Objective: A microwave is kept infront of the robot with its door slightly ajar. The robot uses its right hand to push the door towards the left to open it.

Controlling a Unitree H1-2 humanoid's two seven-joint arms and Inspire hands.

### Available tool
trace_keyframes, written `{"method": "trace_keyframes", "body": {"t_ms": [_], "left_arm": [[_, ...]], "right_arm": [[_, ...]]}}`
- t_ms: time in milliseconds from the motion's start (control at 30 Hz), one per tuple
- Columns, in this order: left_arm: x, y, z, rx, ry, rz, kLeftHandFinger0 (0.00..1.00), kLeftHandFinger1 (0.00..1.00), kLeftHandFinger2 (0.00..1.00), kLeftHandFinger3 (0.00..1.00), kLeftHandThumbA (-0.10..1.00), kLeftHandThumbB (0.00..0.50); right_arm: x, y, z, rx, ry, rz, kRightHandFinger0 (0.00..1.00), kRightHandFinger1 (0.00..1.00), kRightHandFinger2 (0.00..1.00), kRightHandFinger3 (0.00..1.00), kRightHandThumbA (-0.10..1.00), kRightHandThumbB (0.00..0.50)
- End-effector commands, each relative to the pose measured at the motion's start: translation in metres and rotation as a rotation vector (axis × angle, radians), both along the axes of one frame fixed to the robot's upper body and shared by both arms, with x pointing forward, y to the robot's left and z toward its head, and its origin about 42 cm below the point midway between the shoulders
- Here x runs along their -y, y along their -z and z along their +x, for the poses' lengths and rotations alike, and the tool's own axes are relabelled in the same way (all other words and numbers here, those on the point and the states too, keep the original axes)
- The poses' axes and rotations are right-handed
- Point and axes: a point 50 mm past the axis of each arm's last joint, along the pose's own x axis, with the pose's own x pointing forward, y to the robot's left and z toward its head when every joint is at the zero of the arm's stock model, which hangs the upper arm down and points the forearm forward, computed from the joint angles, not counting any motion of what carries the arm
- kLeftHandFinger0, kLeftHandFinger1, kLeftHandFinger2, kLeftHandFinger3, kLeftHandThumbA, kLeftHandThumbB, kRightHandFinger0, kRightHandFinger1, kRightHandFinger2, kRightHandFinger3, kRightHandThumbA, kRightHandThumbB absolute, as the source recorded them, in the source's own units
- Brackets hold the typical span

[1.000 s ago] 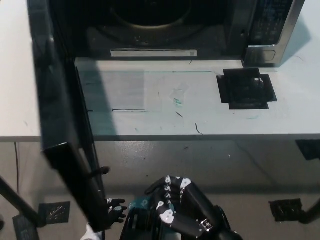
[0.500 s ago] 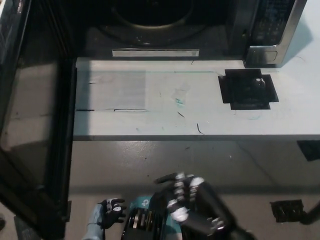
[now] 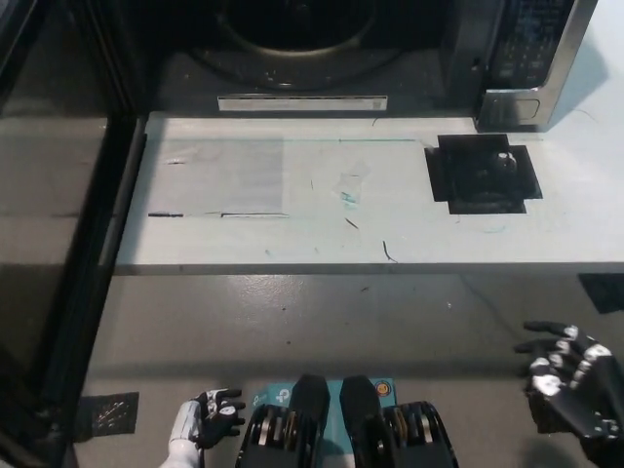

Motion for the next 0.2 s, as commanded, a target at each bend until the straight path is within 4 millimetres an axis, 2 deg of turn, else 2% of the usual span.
{"method": "trace_keyframes", "body": {"t_ms": [0, 33, 100, 167], "left_arm": [[-0.001, -0.012, 0.014, 0.056, -0.019, 0.002, 0.6, 0.51, 0.53, 0.5, 0.08, 0.11], [-0.001, -0.012, 0.014, 0.058, -0.019, 0.002, 0.6, 0.51, 0.53, 0.5, 0.07, 0.111], [-0.002, -0.013, 0.014, 0.063, -0.006, -0.01, 0.56, 0.48, 0.52, 0.52, 0.04, 0.076], [-0.001, -0.014, 0.016, 0.068, -0.005, -0.008, 0.58, 0.5, 0.55, 0.54, 0.05, 0.083]], "right_arm": [[0.015, 0.009, -0.001, 0.05, 0.108, 0.016, 0.24, 0.3, 0.41, 0.58, 0.27, 0.218], [0.015, 0.009, 0.0, 0.053, 0.108, 0.015, 0.24, 0.3, 0.41, 0.58, 0.27, 0.219], [0.019, 0.025, -0.002, 0.013, 0.14, 0.031, 0.25, 0.29, 0.39, 0.56, 0.25, 0.224], [0.02, 0.033, -0.002, -0.018, 0.174, 0.032, 0.26, 0.29, 0.39, 0.56, 0.26, 0.252]]}}
